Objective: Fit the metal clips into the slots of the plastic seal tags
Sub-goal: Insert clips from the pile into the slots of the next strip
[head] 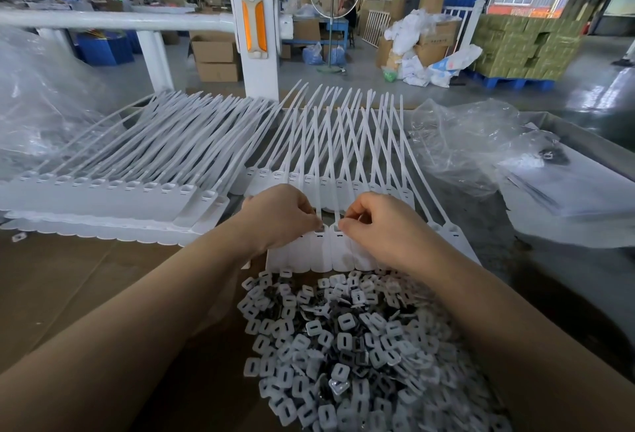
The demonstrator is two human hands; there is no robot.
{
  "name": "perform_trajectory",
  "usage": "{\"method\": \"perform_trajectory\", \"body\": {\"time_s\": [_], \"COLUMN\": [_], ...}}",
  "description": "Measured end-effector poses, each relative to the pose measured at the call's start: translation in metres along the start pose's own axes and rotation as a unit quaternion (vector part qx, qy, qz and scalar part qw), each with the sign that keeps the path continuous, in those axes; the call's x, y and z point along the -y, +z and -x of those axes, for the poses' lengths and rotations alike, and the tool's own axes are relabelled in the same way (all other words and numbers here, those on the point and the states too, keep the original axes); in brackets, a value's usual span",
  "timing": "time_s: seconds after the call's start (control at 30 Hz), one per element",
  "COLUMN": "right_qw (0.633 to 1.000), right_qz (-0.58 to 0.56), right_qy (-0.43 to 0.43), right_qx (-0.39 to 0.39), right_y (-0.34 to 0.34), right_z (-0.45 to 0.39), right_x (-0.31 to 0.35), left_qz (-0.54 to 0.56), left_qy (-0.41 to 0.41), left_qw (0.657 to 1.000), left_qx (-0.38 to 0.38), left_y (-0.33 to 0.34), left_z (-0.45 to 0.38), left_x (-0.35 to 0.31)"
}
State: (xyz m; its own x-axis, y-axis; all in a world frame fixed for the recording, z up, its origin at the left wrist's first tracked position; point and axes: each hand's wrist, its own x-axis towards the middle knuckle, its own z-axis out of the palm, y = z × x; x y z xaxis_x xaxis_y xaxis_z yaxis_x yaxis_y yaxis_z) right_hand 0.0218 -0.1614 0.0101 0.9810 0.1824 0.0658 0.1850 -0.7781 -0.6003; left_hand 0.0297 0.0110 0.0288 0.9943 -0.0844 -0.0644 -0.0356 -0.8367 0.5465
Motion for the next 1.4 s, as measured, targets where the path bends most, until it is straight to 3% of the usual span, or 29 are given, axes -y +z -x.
{"method": "perform_trajectory", "body": {"time_s": [0.2, 0.43, 0.6, 0.7, 0.8, 0.9, 1.07, 1.17, 1.3, 1.4], "right_qw": [1.000, 1.000, 1.000, 1.000, 1.000, 1.000, 1.000, 1.000, 0.998, 0.993], "right_qz": [-0.003, -0.012, -0.017, -0.016, -0.010, -0.005, -0.004, -0.017, -0.063, -0.122], "right_qy": [0.003, -0.004, -0.006, -0.008, -0.010, -0.013, -0.010, -0.009, -0.007, -0.006], "right_qx": [-0.002, -0.001, -0.004, -0.002, 0.002, 0.004, 0.008, 0.000, -0.005, 0.001], "right_y": [0.001, -0.001, -0.002, -0.002, -0.002, -0.002, -0.002, -0.003, -0.006, -0.008], "right_z": [0.000, 0.002, 0.002, 0.001, 0.001, 0.001, 0.002, 0.002, 0.002, 0.005], "right_x": [0.001, 0.001, 0.002, 0.001, 0.001, 0.001, 0.001, 0.003, 0.005, 0.009], "left_qz": [-0.038, 0.006, 0.014, 0.057, 0.057, 0.012, -0.019, 0.031, 0.180, 0.225], "left_qy": [-0.002, -0.004, 0.077, 0.185, 0.221, 0.218, 0.211, 0.197, 0.169, 0.174], "left_qw": [0.999, 1.000, 0.997, 0.976, 0.947, 0.943, 0.948, 0.955, 0.965, 0.958], "left_qx": [-0.007, 0.015, -0.011, 0.097, 0.228, 0.252, 0.239, 0.218, 0.091, 0.029], "left_y": [0.003, 0.000, -0.003, -0.015, -0.017, -0.011, -0.011, -0.012, -0.016, -0.015], "left_z": [-0.001, -0.007, -0.002, 0.005, 0.012, 0.013, 0.012, 0.012, 0.007, 0.007], "left_x": [-0.001, 0.012, 0.016, 0.013, 0.010, 0.007, 0.008, 0.009, 0.010, 0.012]}}
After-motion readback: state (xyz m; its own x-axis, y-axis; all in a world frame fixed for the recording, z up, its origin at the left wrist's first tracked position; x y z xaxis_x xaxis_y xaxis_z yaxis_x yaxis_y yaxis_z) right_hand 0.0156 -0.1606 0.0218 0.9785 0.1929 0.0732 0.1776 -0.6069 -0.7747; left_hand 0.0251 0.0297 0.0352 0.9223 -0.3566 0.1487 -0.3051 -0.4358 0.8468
